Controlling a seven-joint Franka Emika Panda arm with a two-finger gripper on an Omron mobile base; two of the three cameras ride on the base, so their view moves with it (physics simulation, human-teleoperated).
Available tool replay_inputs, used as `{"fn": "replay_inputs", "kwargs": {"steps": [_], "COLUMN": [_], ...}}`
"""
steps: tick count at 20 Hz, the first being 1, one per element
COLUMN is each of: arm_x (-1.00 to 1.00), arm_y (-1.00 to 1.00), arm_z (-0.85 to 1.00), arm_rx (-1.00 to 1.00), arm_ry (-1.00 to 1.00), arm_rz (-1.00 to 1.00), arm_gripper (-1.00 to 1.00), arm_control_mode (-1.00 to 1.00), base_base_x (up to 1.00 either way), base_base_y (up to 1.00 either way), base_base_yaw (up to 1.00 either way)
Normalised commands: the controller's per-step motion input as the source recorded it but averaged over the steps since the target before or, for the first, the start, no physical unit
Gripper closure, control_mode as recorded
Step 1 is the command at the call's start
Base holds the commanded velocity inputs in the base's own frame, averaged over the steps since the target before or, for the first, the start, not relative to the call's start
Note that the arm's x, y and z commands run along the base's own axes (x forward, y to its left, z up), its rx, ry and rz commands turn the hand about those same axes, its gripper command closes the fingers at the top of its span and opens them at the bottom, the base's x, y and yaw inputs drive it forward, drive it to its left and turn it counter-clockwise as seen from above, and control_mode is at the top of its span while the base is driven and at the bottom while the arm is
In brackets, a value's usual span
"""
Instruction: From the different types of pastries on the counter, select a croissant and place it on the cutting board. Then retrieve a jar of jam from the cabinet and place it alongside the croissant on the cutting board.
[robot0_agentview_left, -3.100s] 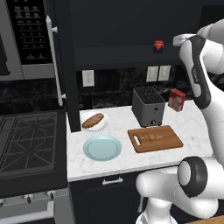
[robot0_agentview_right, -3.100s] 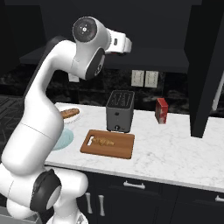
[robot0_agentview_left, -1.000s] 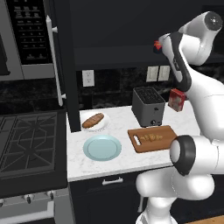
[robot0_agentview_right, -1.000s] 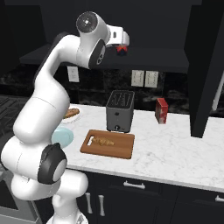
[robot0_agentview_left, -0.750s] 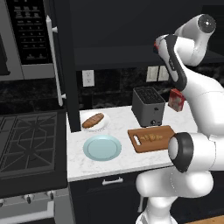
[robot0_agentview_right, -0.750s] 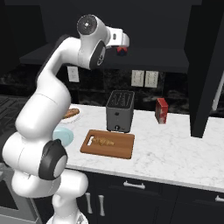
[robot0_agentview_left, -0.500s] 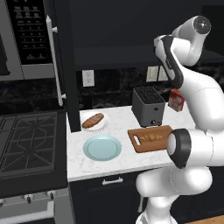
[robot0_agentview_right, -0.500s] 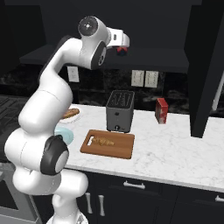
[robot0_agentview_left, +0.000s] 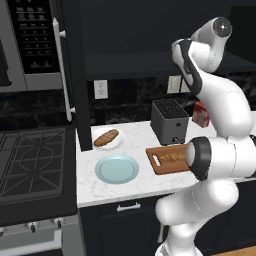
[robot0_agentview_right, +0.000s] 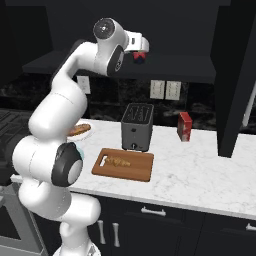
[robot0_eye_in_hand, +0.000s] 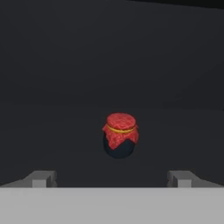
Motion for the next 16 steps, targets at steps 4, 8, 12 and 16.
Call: {"fn": "replay_inputs", "kwargs": {"steps": [4,8,12,16], "arm_x": [0.26,0.11,0.07,0.12], "arm_y": [-0.02,-0.08,-0.11,-0.09], "arm_z": [0.0,-0.05,-0.11,-0.19], "arm_rx": [0.01,0.0,0.02,0.03], "arm_ry": [0.0,0.0,0.0,0.01], "arm_rz": [0.0,0.0,0.0,0.0], "arm_gripper": [-1.0,-1.0,-1.0,-1.0], "arm_control_mode": [-1.0,-1.0,-1.0,-1.0], "base_base_x": [0.0,0.0,0.0,0.0], "base_base_y": [0.0,0.0,0.0,0.0], "base_base_yaw": [0.0,0.0,0.0,0.0]}}
